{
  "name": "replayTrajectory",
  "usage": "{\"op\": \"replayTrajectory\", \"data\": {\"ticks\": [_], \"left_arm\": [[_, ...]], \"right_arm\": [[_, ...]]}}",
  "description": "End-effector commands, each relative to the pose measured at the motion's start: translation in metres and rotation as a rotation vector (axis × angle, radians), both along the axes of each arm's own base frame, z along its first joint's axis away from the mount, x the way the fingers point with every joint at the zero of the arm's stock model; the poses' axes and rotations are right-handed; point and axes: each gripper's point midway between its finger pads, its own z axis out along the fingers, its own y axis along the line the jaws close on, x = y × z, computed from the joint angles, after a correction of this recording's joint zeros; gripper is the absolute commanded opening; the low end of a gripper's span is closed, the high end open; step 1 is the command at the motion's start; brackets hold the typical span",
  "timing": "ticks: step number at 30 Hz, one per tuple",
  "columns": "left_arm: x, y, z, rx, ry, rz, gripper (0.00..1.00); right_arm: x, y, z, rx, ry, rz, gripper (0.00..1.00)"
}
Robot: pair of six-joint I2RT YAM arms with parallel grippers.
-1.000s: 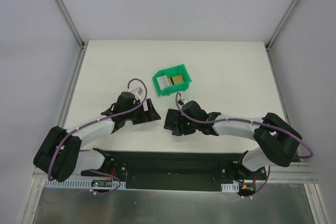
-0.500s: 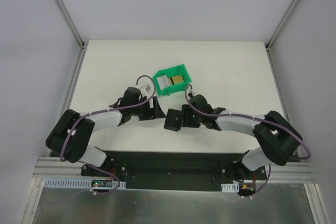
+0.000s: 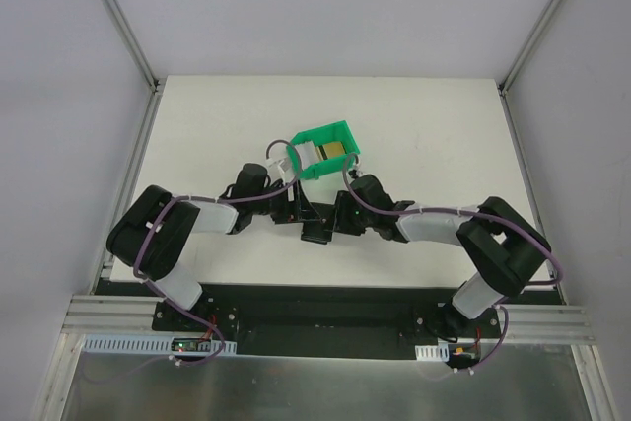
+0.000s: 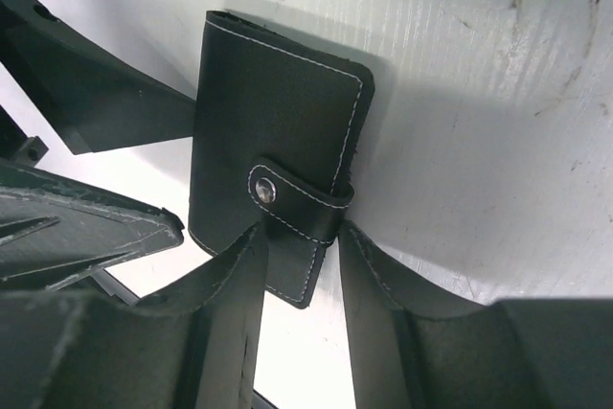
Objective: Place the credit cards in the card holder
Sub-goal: Open the card holder at the center of the board.
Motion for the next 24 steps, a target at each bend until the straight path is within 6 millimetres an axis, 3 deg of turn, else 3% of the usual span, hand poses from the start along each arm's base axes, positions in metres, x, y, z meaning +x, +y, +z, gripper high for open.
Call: {"op": "replayTrajectory", "data": {"ticks": [1,11,16,24], "left_arm": [[-0.018,0.003,-0.017,-0.009,0.065,0.0,0.66],[-0.013,0.001,0.007,-0.073,-0.013,0.026,0.56],[-0.011,0.001,0.02,-0.091,-0.055,0.031,0.37],[-0.008,-0.001,0.03,-0.097,-0.084,0.019,0.23]], "right_arm": [[-0.014,-0.016,-0.033,-0.08,0.088,-0.012,0.38],[-0.025,-0.023,-0.059,-0.115,0.153,-0.021,0.33],[-0.026,-0.023,-0.063,-0.112,0.158,-0.018,0.32],[-0.028,-0.017,-0.063,-0.08,0.16,0.006,0.32]]}}
